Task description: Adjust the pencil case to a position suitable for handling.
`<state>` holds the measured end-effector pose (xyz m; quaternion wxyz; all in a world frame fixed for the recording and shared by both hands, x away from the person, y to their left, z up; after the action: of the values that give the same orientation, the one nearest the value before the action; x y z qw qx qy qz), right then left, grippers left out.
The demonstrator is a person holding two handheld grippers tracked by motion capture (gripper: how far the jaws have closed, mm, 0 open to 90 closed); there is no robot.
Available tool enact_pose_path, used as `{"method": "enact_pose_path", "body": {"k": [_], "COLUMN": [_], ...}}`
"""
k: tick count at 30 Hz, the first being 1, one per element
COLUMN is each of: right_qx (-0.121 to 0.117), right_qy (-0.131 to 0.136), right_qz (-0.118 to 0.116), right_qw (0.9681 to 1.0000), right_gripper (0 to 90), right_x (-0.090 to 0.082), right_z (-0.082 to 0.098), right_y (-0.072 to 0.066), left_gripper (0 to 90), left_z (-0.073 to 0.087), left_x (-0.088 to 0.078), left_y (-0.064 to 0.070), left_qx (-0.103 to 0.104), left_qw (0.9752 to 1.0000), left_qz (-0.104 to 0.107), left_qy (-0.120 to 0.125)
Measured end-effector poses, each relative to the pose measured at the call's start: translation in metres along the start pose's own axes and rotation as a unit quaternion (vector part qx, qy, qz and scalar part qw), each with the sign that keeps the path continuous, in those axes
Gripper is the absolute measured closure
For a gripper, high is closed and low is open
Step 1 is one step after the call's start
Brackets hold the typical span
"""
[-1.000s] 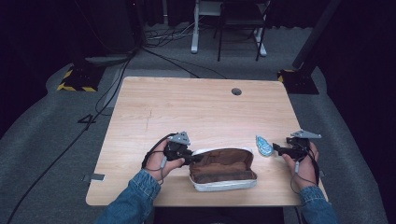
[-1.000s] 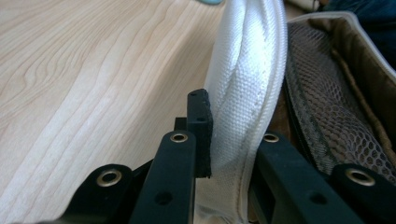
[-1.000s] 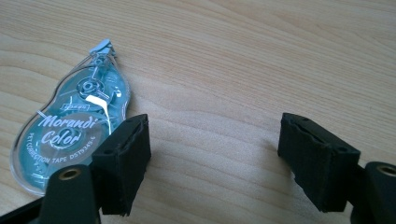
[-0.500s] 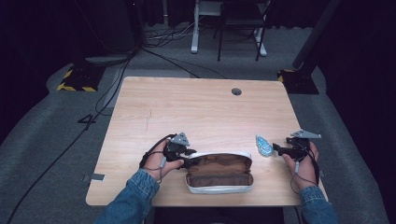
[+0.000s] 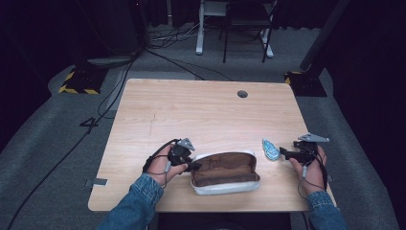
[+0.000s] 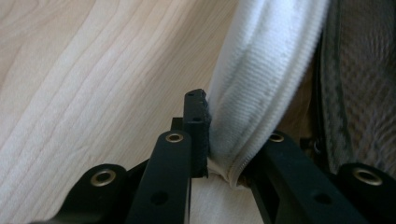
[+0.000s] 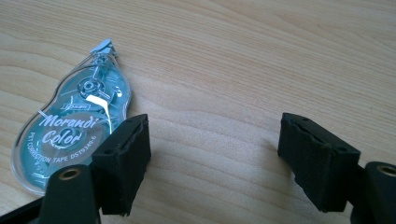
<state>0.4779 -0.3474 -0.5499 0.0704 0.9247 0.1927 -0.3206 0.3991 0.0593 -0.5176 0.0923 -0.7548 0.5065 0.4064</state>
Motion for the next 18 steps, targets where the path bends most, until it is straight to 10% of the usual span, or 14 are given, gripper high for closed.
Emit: {"method": "enact_pose_path", "body": {"k": [8,18], "right_qx": [0.0,0.0], "right_qy": [0.0,0.0], "right_qz": [0.0,0.0], "right_qw": [1.0,1.0], "right_gripper": [25.4,25.4], "right_x": [0.0,0.0], "right_z": [0.0,0.0], "right_y": [0.0,0.0], "left_gripper": [76.3,34.6], "left_z": [-0.0004,-0.0062], "left_x": [0.0002,-0.0046], "left_y": [-0.0013,-0.0035], "left_qx": [0.008,0.012], "left_qw": [0.9999,0.999], "left_qz": [-0.001,-0.026], "left_qy": [0.008,0.036]}}
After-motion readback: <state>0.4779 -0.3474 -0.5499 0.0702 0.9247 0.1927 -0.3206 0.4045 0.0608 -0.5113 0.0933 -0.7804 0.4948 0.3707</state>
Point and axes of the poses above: each handheld gripper's, and its own axes: x roughly forward along the jaws, z roughly out of its underside, y roughly to its right, the point moved 7 cm from there along x, roughly forward along the jaws, and after that the axes turned 3 degrees about y, right-handed, at the moved point
